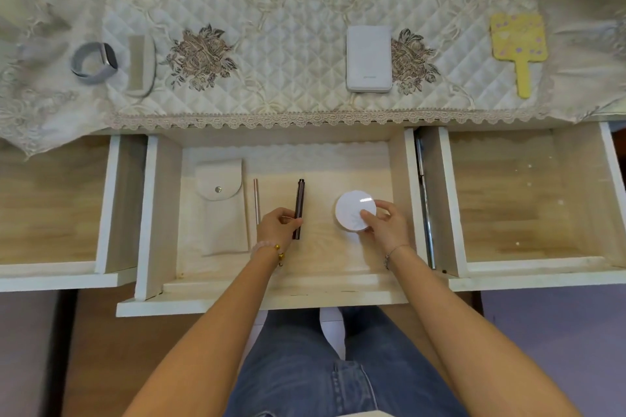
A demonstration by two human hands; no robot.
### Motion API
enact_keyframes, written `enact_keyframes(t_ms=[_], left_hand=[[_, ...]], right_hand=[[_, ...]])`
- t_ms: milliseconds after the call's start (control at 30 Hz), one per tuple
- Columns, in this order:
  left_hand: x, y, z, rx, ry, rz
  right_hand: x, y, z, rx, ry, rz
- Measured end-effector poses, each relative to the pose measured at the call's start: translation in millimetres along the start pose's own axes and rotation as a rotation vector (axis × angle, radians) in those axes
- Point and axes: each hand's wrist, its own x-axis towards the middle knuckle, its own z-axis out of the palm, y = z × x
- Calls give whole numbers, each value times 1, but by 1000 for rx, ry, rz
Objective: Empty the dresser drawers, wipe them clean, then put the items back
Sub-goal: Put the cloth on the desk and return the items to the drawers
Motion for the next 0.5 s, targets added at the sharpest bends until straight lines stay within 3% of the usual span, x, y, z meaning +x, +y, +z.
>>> enact_keyframes(t_ms=[500], left_hand=[[6,-12,13,99,54,-16]], right_hand=[[18,22,15,-136,96,47]])
